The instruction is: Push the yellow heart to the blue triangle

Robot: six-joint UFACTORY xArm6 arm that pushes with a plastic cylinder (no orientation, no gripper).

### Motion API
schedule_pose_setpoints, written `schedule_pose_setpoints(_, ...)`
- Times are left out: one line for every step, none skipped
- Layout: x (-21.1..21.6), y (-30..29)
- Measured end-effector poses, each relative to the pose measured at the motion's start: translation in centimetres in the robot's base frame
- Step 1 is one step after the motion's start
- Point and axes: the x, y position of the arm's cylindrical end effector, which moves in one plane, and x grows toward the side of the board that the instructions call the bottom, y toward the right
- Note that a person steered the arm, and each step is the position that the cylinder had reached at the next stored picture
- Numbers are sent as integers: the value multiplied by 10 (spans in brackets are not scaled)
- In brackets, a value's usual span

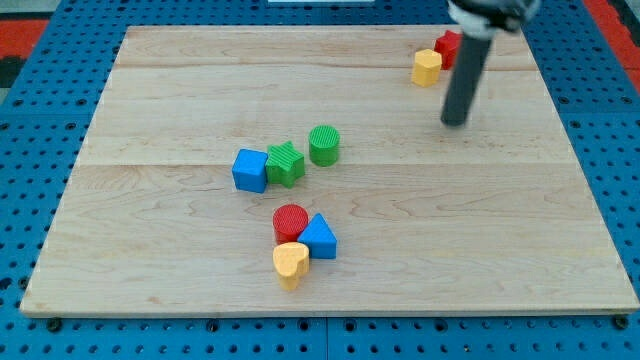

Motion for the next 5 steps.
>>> schedule_pose_setpoints(86, -21)
schedule_pose_setpoints(159, -97)
schedule_pose_setpoints(191, -197)
schedule_pose_setpoints(187, -211)
schedule_pose_setpoints(155, -198)
